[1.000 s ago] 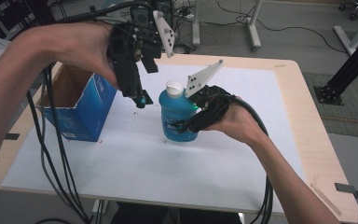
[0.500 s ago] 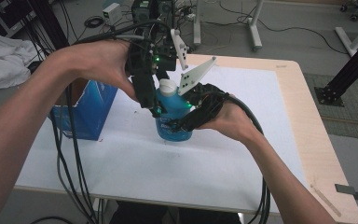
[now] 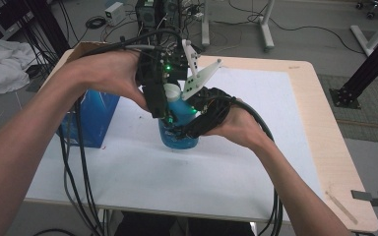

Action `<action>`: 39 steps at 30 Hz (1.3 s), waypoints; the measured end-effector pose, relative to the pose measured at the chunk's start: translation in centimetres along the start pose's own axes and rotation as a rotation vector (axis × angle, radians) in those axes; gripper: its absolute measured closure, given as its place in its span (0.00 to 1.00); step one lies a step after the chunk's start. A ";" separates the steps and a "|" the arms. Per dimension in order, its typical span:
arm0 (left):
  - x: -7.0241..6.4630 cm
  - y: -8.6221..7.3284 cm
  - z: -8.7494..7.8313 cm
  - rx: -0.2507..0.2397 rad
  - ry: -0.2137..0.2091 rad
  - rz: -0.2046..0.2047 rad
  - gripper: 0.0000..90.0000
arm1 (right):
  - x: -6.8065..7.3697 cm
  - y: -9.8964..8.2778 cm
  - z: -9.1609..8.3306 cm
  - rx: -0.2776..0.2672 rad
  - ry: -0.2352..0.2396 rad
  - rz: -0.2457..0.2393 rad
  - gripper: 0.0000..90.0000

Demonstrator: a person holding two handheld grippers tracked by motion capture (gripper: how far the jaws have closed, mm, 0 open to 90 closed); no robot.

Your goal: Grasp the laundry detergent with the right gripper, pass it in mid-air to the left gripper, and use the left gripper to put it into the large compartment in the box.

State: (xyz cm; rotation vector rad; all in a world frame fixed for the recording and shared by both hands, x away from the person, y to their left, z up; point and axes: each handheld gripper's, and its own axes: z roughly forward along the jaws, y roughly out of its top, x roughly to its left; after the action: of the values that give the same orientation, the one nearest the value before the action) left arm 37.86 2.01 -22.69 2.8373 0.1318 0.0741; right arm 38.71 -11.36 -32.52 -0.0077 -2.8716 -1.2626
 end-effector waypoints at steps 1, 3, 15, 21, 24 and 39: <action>0.0 0.0 0.0 -0.002 -0.001 -0.001 0.16 | 0.0 0.0 0.0 0.000 0.000 0.000 0.51; 0.0 0.0 0.0 0.004 -0.003 -0.004 0.16 | 0.0 -0.1 0.0 0.000 -0.001 0.002 0.51; 0.0 0.0 0.3 0.009 -0.007 -0.003 0.23 | 0.0 -0.3 0.1 0.002 -0.002 0.009 0.51; -0.1 0.0 0.3 0.003 -0.004 0.003 0.26 | 0.0 -0.3 0.2 0.001 0.000 0.012 0.51; -0.3 0.1 0.4 0.017 0.002 0.007 0.26 | 0.0 -0.4 0.2 0.001 0.000 0.009 0.51; -0.2 0.3 0.3 0.004 0.012 0.016 0.31 | 0.0 -0.4 0.1 -0.003 -0.002 0.011 0.51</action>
State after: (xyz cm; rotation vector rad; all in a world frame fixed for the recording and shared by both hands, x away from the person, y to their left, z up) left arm 37.71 1.57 -22.90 2.8431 0.1115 0.0945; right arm 38.71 -11.56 -32.88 -0.0250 -2.8672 -1.2650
